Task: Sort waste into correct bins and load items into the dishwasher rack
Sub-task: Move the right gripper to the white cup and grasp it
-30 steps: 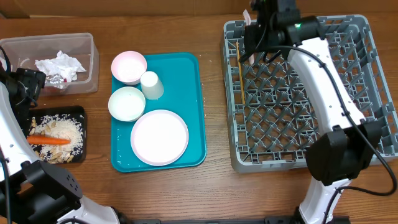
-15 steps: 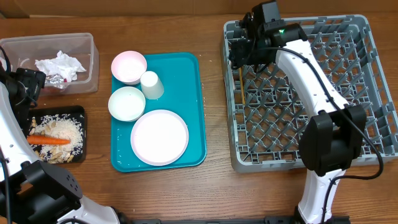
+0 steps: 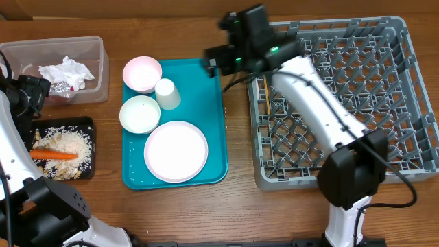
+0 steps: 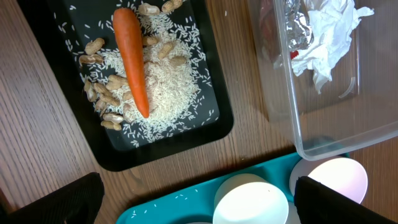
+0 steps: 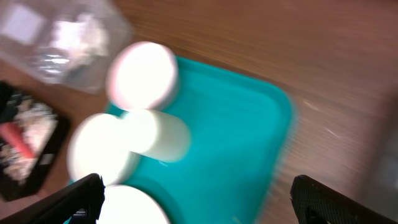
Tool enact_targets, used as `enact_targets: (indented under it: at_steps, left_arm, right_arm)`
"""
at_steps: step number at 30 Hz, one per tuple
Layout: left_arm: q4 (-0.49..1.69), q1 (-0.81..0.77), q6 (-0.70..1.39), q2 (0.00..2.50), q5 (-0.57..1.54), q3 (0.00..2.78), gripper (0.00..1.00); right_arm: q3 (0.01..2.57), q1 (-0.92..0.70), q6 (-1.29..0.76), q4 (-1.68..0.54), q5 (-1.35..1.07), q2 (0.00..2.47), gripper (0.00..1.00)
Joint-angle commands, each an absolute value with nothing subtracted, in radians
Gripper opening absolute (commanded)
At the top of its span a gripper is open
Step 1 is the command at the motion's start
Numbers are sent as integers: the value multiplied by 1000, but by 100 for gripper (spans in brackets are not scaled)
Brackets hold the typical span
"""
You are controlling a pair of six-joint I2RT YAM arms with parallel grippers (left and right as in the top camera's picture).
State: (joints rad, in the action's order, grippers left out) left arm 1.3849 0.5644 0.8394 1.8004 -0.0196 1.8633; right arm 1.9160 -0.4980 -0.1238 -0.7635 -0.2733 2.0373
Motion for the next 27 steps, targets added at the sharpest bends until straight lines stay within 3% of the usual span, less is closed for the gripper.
enact_targets:
  at_steps: [1, 11, 27]
  left_arm:
    - [1387, 562, 853, 1800, -33, 1863, 100]
    - [1387, 562, 853, 1800, -33, 1863, 100]
    - [1387, 562, 853, 1800, -33, 1863, 100]
  right_arm:
    - [1938, -593, -131, -685, -268, 2055, 100]
    - [1938, -730, -100, -479, -93, 2229, 100]
    - [1938, -757, -97, -384, -79, 2365, 100]
